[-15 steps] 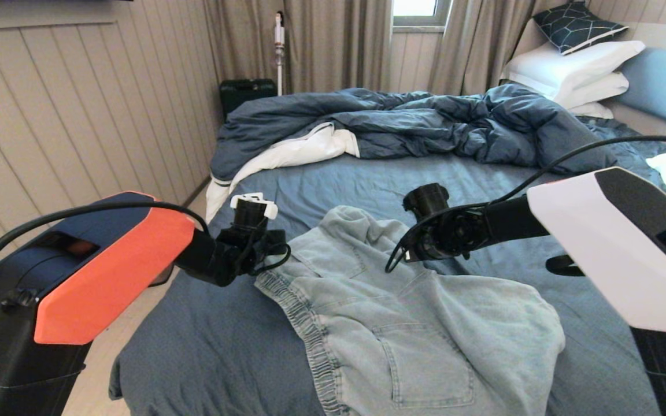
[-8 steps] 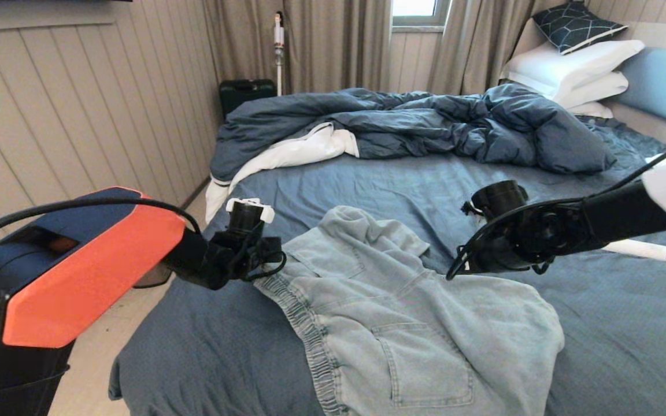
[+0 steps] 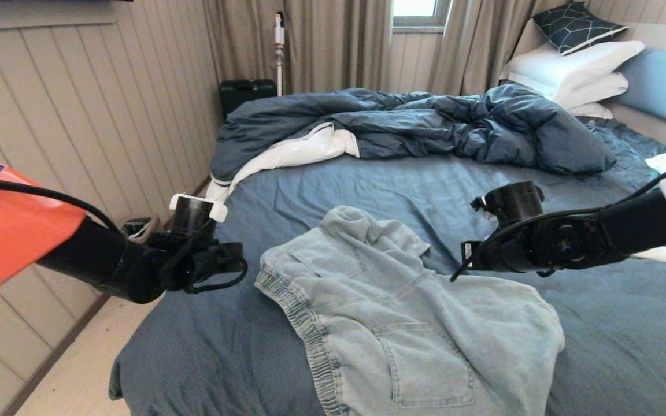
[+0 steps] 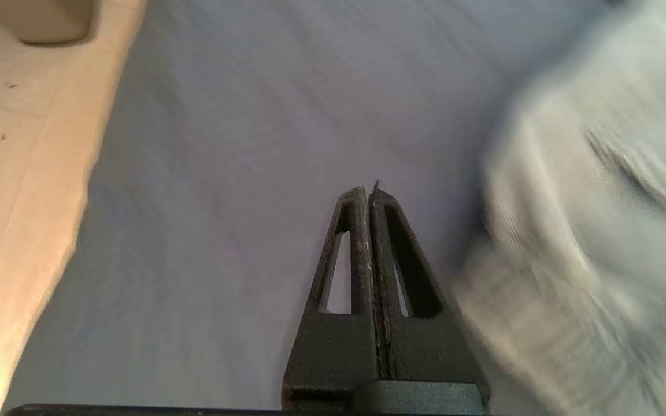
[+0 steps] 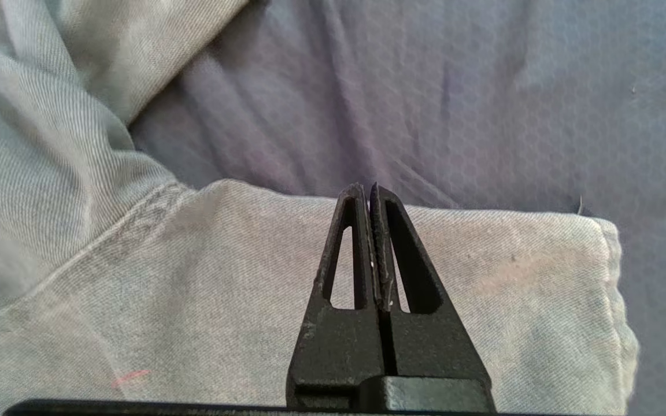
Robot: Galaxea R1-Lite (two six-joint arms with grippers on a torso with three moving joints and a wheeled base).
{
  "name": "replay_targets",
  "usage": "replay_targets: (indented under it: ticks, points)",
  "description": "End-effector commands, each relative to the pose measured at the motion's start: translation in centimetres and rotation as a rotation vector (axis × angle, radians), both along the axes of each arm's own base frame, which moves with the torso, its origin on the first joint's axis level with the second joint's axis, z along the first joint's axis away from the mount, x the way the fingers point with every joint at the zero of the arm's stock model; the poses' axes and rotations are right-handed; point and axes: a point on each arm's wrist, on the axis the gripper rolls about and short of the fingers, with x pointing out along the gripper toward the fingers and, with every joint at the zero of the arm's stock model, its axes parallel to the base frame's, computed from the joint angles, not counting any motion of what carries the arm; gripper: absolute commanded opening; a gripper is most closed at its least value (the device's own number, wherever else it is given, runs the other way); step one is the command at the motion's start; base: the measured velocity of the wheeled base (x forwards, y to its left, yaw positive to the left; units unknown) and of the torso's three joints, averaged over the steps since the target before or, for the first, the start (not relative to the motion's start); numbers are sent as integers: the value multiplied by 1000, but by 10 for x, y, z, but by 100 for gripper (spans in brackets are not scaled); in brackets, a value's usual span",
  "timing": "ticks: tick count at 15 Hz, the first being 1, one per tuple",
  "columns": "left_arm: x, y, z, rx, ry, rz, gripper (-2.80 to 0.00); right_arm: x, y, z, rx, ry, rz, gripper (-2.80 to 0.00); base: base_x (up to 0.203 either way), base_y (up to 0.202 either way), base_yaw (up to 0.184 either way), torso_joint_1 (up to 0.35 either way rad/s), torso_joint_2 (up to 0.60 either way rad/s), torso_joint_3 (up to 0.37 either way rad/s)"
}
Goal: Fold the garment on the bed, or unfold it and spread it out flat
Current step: Unford the blue shorts
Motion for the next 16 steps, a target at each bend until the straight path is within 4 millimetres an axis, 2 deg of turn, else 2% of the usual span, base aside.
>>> replay_targets:
  ticks: [1,5,12,16]
  points:
    - [-17,0,14,-19,-10,-27,0,-1,-4,-2,21,4,-2,-280,0,0,0,0,0,0]
    - [-21,-5,10,-137,60,-171,0,-2,-21,-7,72,24,-1,-280,0,0,0,0,0,0]
    - [-5,-22,-25,-160,174,-221,0,-2,-21,-10,91,-20,0,-280,0,0,0,0,0,0]
    - [6,-34,-33,-166,173,-236,0,-3,-23,-9,92,-27,-4,-280,0,0,0,0,0,0]
